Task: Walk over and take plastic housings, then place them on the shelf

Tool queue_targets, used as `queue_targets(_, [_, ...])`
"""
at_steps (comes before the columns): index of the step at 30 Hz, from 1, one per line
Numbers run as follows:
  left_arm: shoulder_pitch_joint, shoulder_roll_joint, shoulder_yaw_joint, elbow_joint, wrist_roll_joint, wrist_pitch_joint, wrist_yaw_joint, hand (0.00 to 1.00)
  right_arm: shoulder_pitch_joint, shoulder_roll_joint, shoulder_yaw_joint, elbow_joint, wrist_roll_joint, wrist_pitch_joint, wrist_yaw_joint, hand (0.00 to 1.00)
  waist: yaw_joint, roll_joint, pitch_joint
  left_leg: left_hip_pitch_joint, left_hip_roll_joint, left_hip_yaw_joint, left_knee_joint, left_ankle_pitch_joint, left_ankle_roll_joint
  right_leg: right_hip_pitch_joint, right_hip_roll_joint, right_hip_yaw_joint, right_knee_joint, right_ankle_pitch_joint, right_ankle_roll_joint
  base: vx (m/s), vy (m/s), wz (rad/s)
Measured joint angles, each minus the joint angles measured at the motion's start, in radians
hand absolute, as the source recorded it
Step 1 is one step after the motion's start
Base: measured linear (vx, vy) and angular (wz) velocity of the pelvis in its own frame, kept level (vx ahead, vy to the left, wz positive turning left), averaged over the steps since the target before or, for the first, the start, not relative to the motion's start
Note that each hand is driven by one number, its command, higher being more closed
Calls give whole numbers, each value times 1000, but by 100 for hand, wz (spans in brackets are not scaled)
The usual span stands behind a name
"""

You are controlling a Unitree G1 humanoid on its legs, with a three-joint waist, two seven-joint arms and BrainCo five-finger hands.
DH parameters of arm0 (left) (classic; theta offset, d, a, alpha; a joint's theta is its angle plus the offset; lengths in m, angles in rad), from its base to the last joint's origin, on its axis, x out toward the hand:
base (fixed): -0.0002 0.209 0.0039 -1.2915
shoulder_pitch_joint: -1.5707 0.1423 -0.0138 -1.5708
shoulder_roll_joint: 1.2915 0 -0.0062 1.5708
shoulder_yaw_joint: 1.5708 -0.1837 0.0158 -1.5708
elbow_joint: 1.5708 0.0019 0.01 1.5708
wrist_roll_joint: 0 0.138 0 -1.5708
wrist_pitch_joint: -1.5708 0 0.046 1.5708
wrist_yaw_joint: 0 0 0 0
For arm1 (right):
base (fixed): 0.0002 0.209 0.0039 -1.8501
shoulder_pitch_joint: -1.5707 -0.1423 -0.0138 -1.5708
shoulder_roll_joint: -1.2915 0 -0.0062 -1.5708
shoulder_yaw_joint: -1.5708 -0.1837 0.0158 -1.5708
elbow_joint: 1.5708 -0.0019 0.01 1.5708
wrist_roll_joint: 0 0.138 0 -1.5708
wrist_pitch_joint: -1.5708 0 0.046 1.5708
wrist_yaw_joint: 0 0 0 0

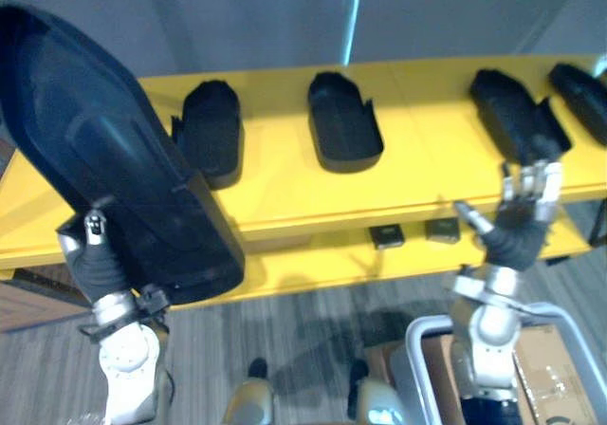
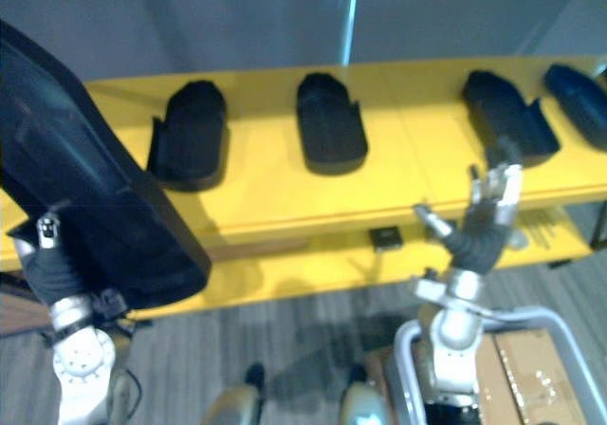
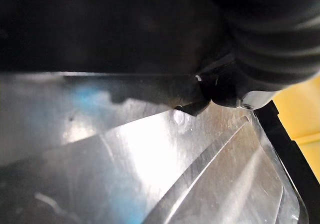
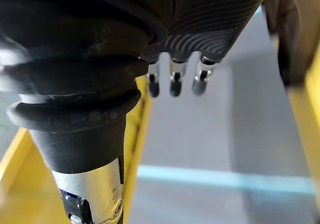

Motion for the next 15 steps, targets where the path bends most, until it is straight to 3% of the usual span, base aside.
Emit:
queue_targets(4, [-3, -15, 11, -37, 0, -1, 5, 100, 5, -2, -125, -1, 4, 0, -81, 0, 0, -1, 0, 27, 9, 39, -81, 41, -10, 19, 5, -24, -32, 13, -2, 166, -52, 21])
queue_targets(7, [-1, -15, 43, -51, 9, -1, 17, 100, 20, 7, -165, -6, 31, 0, -79, 0, -4, -3, -2, 72, 5, 62, -118, 45, -6, 51, -2, -22, -51, 13, -2, 107, 18, -7])
queue_targets(10, [-2, -7, 116, -80, 97, 11, 88, 100, 55, 30, -197, -10, 59, 7, -57, 0, -12, -5, -4, 100, 1, 84, -135, 45, -5, 71, -8, -21, -60, 13, -2, 65, 32, -6])
queue_targets(12, [-2, 28, 187, -82, 143, 59, 117, 100, 83, 40, -199, -10, 75, 29, -36, 0, -17, -4, -9, 122, -1, 98, -142, 45, -5, 90, -11, -21, -71, 12, -1, 18, 20, -12])
queue_targets(15, [3, 125, 293, -74, 212, 190, 124, 100, 135, 54, -199, -10, 74, 76, -15, 0, -21, 1, -36, 134, 0, 114, -156, 48, 0, 96, -12, -18, -81, 12, -1, -7, 0, -8])
